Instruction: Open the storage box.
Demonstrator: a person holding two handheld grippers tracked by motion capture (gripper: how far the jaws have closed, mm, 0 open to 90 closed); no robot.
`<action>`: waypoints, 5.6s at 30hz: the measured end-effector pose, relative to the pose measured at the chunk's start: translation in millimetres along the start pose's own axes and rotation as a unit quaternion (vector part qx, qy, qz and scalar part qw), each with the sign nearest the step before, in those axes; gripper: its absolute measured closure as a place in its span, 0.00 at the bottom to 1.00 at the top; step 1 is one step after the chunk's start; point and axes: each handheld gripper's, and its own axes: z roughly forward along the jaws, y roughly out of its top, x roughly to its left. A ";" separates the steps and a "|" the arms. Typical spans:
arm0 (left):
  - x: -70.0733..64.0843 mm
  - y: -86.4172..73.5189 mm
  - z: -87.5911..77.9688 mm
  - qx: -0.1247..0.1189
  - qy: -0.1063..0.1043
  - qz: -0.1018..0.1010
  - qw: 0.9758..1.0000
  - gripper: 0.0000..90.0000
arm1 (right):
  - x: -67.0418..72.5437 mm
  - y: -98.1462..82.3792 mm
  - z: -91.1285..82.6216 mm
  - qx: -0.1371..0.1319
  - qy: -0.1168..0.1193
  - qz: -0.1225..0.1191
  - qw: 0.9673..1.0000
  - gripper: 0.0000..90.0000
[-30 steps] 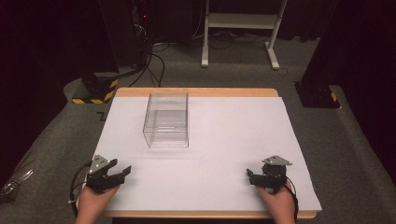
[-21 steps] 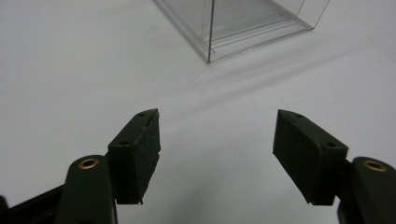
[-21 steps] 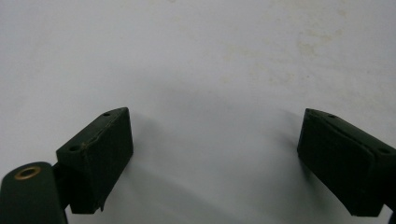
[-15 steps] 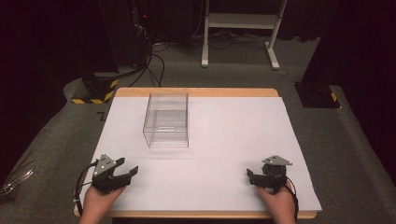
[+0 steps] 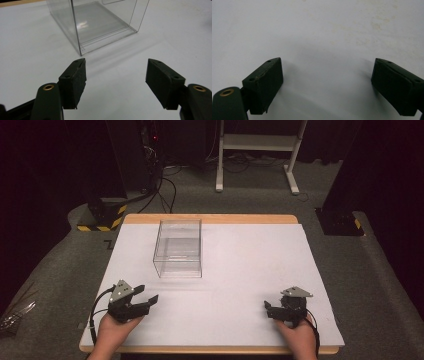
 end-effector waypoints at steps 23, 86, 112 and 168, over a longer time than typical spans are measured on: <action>3.6 44.8 19.4 -0.009 -0.009 0.003 1.000 0.37 | -0.1 0.0 0.0 0.000 0.000 0.000 1.000 0.12; 30.2 37.5 86.2 -0.071 -0.060 -0.061 0.994 0.61 | 0.3 -0.1 0.0 0.000 0.000 0.000 1.000 0.12; 38.2 46.6 90.2 -0.070 -0.086 -0.060 0.992 0.76 | 0.0 -0.1 0.0 -0.001 0.000 -0.001 1.000 0.12; 32.5 15.2 68.6 -0.111 -0.152 -0.026 0.982 0.91 | 0.2 -0.2 -0.1 -0.002 -0.001 -0.002 1.000 0.12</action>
